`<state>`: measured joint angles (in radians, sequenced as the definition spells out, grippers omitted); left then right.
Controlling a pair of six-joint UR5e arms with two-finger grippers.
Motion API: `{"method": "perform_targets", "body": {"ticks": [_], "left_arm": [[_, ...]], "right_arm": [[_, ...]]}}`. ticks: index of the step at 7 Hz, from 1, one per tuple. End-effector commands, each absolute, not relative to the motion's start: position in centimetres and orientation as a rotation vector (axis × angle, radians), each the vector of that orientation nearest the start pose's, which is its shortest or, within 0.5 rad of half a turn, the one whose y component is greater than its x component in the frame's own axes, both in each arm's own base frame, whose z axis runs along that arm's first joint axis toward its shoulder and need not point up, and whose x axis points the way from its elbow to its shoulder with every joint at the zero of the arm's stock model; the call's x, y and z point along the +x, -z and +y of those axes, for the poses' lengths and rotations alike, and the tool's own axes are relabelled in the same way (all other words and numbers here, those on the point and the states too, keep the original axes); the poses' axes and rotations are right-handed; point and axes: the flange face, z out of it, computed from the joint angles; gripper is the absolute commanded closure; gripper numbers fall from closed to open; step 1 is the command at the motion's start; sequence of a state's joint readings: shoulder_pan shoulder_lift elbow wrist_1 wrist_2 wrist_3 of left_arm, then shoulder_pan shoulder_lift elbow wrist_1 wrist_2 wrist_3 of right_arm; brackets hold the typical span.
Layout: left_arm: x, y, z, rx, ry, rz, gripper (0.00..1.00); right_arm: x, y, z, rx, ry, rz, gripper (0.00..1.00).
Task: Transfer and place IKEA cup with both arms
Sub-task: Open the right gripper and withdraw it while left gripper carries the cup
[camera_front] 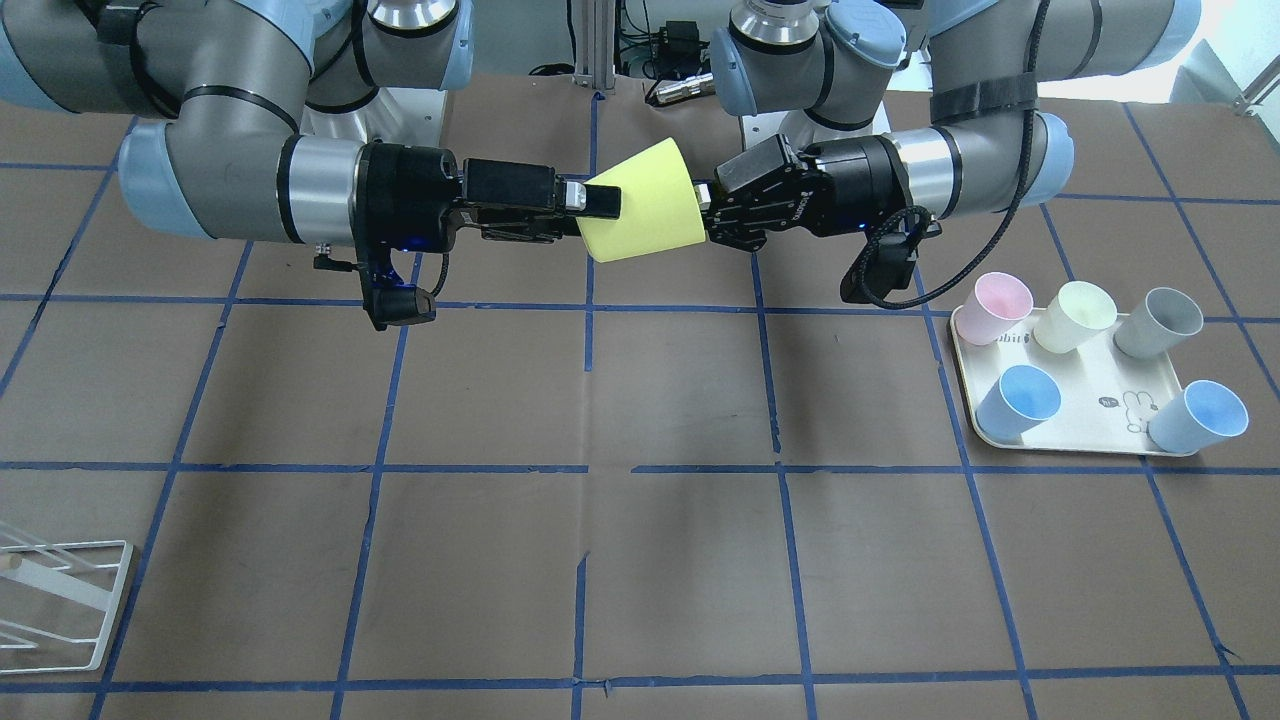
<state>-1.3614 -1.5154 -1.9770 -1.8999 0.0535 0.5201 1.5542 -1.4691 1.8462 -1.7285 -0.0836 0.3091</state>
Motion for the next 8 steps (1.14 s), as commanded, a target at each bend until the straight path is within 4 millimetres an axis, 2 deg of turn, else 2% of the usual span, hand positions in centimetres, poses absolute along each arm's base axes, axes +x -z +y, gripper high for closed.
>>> {"method": "perform_targets", "body": {"ticks": [1,2,3,4,5,6,7,8], "left_arm": [[-14.1,-38.7,-45.6,0.261,-0.011,-1.601,1.00],[-14.1,-38.7,-45.6,0.264,-0.009,-1.601,1.00],[-14.0,-38.8,-45.6,0.265,-0.010,-1.601,1.00],[-13.8,-38.8,-45.6,0.278,0.003,-1.606,1.00],[-13.4,-39.2,-45.3,0.266,0.053,-1.687,1.00],[-13.0,-40.2,-45.2,0.232,0.078,-1.778,1.00],[-12.3,-40.5,-45.3,0.184,0.108,-1.930,1.00],[-9.8,-40.3,-46.1,0.212,0.094,-2.102,1.00]], "right_arm": [[21.5,-41.5,-51.2,0.480,-0.419,1.592,0.00],[20.3,-41.6,-51.7,0.508,-0.408,1.581,0.00],[17.2,-41.6,-52.9,0.565,-0.374,1.562,0.00],[12.1,-41.6,-54.2,0.639,-0.299,1.551,0.00],[8.4,-41.5,-54.4,0.704,-0.247,1.593,0.00],[7.3,-40.9,-53.9,0.754,-0.226,1.768,0.00],[7.1,-41.9,-52.7,0.772,-0.187,1.930,0.00],[7.0,-43.7,-50.7,0.848,-0.156,2.068,0.00]]}}
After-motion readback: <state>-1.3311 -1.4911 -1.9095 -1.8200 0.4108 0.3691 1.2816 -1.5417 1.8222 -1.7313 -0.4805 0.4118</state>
